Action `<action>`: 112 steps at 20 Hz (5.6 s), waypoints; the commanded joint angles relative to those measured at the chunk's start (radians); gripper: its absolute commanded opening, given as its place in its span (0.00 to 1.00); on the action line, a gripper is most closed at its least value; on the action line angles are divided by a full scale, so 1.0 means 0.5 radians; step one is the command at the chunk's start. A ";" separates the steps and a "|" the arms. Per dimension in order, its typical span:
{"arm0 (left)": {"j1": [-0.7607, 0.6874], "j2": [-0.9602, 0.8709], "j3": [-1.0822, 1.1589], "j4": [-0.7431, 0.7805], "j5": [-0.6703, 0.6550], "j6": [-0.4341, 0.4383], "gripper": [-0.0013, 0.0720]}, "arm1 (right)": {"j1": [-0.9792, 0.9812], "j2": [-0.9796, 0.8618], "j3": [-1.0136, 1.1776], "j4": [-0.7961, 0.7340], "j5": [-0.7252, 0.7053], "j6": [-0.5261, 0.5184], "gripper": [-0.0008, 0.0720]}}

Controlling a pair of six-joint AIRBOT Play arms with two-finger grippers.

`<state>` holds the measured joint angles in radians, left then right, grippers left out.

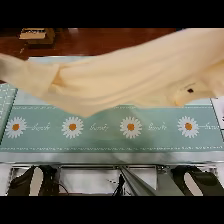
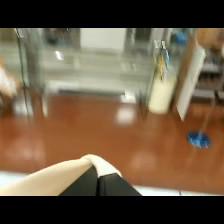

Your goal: Fold the shirts.

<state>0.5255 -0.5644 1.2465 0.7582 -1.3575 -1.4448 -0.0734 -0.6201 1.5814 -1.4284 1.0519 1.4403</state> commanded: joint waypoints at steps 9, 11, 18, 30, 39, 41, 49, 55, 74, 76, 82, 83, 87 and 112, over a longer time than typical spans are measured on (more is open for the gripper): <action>-0.265 0.004 -1.319 0.139 0.040 -0.037 0.05 | 0.001 -0.823 0.009 0.085 0.603 -0.193 0.04; -0.266 0.004 -1.562 0.124 0.276 -0.038 0.05 | 0.001 -1.070 0.009 0.246 0.600 -0.201 0.04; -0.266 -0.004 -1.783 0.019 1.162 -0.040 0.05 | 0.002 -1.684 0.009 0.672 0.479 -0.222 0.04; -0.281 -0.544 -1.689 -0.176 1.110 0.047 0.36 | 0.001 -1.762 0.009 0.797 0.492 -0.221 0.04; -0.332 -0.541 -1.460 -0.170 0.303 0.142 0.64 | 0.001 -1.762 0.009 0.788 0.515 -0.259 0.04; -0.550 -0.544 -1.624 -0.174 0.389 0.096 0.64 | 0.001 -1.762 0.009 0.788 0.519 -0.259 0.04; -1.203 -0.754 -1.856 -0.450 0.877 0.015 0.76 | 0.001 -1.762 0.009 0.748 0.519 -0.259 0.04; -1.341 -1.126 -1.854 -0.777 1.116 0.144 0.75 | 0.001 -1.762 0.009 0.745 0.538 -0.260 0.04; -0.678 -0.331 0.092 -0.939 0.680 0.465 0.05 | -0.001 -0.941 0.023 0.771 -0.029 -0.311 0.04; -0.427 -0.246 0.463 -0.939 0.679 0.464 0.05 | -0.001 -0.626 0.077 0.764 -0.352 -0.307 0.04; 0.066 -0.001 1.021 -0.842 0.623 0.201 0.05 | -0.001 -0.070 0.550 0.245 -0.755 -0.062 0.04; 0.092 0.050 1.029 -0.736 0.577 0.097 0.05 | -0.001 -0.048 0.629 0.105 -0.677 -0.002 0.04; 0.098 0.124 1.029 -0.255 0.063 -0.252 0.05 | -0.001 -0.062 0.778 -0.348 -0.083 0.051 0.04; -0.326 -0.656 -1.060 -0.279 1.075 0.431 0.05 | 0.001 -2.209 0.776 0.439 0.100 0.095 0.04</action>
<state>0.4427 -0.7677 0.7444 0.6441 -1.0134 -1.3113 -0.0723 -1.6577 1.9682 -1.2972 1.2877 1.4460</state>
